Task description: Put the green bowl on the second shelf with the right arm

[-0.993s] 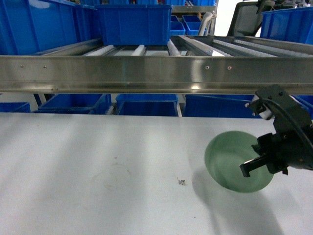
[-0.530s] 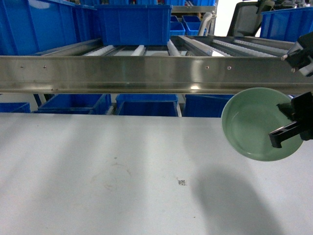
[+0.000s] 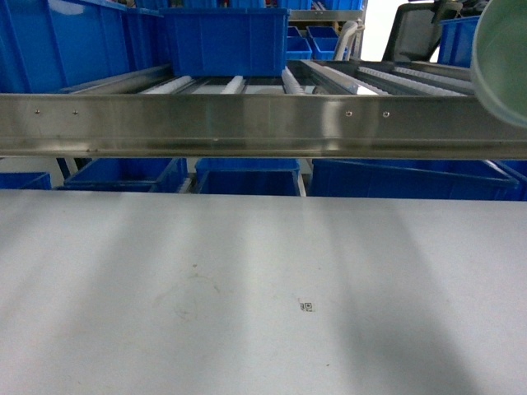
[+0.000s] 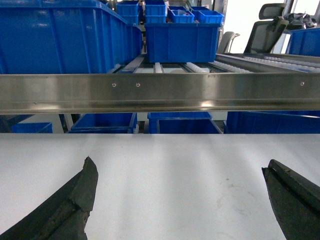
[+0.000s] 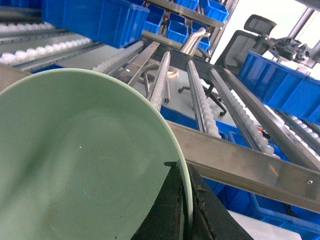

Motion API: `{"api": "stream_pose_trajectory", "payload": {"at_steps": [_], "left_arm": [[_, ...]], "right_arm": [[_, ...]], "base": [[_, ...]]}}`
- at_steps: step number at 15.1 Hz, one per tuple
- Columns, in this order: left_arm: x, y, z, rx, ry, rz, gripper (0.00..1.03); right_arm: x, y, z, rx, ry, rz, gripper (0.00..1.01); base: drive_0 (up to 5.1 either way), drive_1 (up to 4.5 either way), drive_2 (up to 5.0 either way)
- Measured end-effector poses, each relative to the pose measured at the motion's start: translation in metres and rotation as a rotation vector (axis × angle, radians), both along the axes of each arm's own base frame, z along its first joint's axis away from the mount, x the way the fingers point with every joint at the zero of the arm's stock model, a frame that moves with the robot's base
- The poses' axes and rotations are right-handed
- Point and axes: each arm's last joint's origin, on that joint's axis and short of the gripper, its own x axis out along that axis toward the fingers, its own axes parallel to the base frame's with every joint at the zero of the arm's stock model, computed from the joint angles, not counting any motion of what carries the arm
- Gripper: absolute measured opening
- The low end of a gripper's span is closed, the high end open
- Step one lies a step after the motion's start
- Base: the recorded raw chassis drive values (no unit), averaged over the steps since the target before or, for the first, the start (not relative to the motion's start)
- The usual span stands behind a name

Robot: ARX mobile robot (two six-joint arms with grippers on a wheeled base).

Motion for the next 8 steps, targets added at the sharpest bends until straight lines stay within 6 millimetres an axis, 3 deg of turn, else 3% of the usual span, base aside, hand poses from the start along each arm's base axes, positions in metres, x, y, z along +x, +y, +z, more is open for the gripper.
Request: {"api": "stream_pose_trajectory", "payload": {"at_steps": [3, 8], "left_arm": [[0.000, 0.000, 0.000, 0.000, 0.000, 0.000, 0.98], [0.000, 0.000, 0.000, 0.000, 0.000, 0.000, 0.98]], "right_arm": [[-0.035, -0.016, 0.031, 0.059, -0.099, -0.025, 0.02], [-0.086, -0.022, 0.033, 0.116, -0.138, -0.030, 0.02]], "base": [[0.0, 0.00, 0.0], [0.0, 0.00, 0.0]]}}
